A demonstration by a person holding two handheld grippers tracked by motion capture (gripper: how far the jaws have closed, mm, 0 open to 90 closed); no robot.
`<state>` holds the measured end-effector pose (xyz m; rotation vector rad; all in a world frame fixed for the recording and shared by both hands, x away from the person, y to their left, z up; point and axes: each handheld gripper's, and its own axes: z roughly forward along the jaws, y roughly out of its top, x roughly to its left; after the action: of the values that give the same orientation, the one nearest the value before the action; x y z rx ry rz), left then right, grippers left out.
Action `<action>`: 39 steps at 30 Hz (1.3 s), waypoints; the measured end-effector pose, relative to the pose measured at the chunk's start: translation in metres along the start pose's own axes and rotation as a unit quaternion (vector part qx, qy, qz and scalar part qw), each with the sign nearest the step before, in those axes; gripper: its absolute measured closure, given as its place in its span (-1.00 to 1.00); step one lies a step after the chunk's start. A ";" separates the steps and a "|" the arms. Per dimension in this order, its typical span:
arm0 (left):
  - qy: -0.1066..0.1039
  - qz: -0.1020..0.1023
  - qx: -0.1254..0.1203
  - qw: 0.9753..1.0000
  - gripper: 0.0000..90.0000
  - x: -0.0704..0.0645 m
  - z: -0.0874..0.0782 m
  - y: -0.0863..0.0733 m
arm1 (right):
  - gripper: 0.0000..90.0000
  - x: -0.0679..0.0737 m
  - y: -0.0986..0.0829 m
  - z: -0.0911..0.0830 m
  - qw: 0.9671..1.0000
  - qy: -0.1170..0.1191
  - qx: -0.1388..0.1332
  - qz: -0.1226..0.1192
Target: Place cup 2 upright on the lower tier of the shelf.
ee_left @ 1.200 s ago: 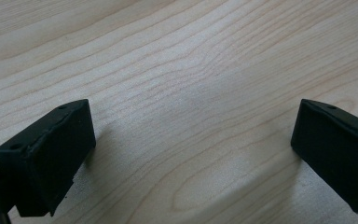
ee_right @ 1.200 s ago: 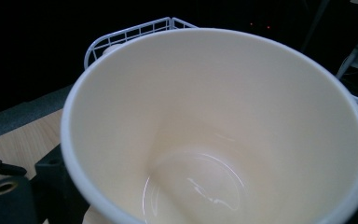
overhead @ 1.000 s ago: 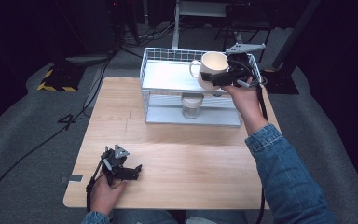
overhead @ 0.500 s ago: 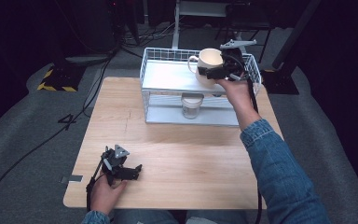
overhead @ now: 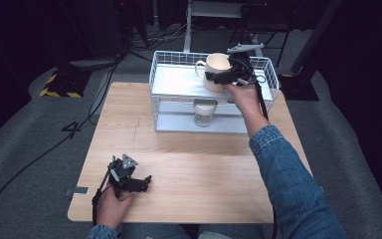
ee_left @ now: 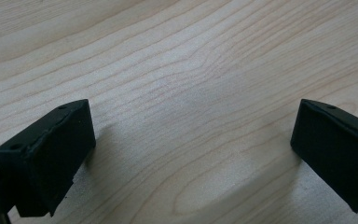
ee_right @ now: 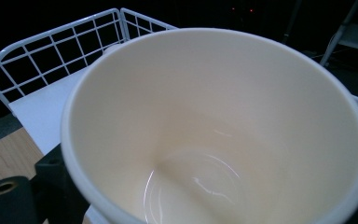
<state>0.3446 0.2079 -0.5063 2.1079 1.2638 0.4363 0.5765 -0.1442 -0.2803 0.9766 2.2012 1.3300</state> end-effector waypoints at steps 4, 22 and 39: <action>0.000 0.000 0.000 1.000 -1.00 0.000 0.000 0.000 | -0.80 -0.001 -0.001 0.003 1.000 -0.001 0.003 0.002; 0.000 0.001 0.001 1.000 -1.00 0.000 0.000 0.000 | -0.81 -0.004 -0.005 0.007 1.000 0.002 0.003 -0.013; 0.000 0.000 0.001 1.000 -1.00 0.000 0.000 0.000 | -1.00 -0.006 -0.004 0.002 1.000 -0.008 -0.008 -0.008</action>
<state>0.3446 0.2080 -0.5063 2.1097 1.2636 0.4359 0.5804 -0.1480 -0.2850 0.9588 2.1787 1.3263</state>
